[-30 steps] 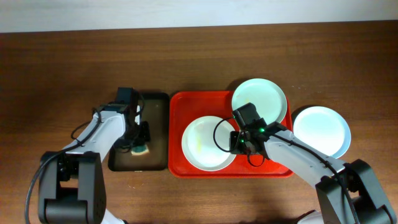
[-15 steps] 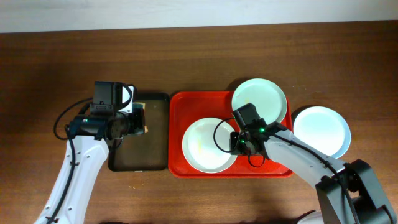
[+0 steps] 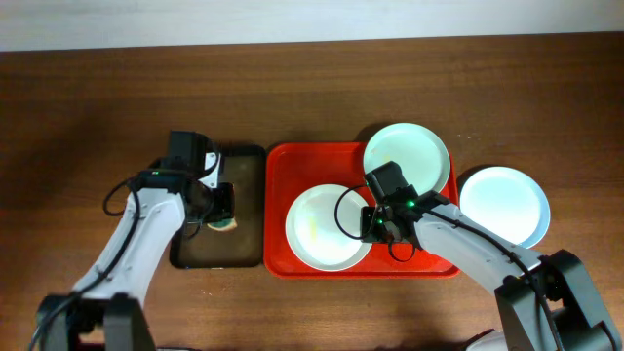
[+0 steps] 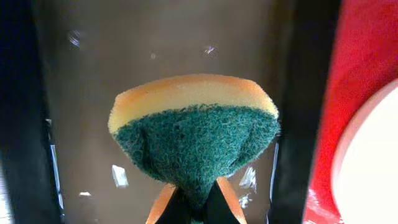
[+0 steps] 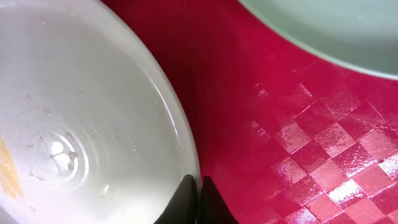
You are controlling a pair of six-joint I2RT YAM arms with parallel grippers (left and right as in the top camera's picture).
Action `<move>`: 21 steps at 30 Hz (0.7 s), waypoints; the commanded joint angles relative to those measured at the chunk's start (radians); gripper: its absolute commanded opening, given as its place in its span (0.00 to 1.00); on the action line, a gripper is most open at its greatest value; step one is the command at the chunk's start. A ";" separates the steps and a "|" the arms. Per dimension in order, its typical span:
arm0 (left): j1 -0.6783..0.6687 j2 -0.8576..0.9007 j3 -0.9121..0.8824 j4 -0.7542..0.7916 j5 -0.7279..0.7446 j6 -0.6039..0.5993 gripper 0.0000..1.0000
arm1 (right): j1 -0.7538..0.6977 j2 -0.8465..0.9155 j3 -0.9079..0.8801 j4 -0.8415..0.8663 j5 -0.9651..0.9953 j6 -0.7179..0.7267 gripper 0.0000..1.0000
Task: Clean dirty plates on tray and stack at the side
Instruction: 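Grasp the green-and-yellow sponge with the left gripper and lift it, then carry the sponge with the left gripper over to the white plate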
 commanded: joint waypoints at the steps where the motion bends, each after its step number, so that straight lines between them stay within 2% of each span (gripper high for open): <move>1: -0.003 0.095 -0.005 0.002 0.015 0.016 0.00 | 0.005 0.005 0.013 -0.001 0.005 0.000 0.04; 8: -0.003 0.306 -0.005 0.025 0.014 0.016 0.00 | 0.005 0.005 0.013 -0.001 0.005 0.000 0.04; 11: -0.003 0.334 -0.005 0.024 0.013 0.017 0.00 | 0.005 0.005 0.013 -0.001 0.005 0.000 0.04; 15: -0.002 0.293 0.041 -0.010 0.011 0.016 0.00 | 0.005 0.005 0.013 -0.001 0.005 0.000 0.04; 21: -0.002 0.090 0.065 -0.010 0.011 0.016 0.00 | 0.005 0.005 0.013 -0.001 0.005 0.000 0.04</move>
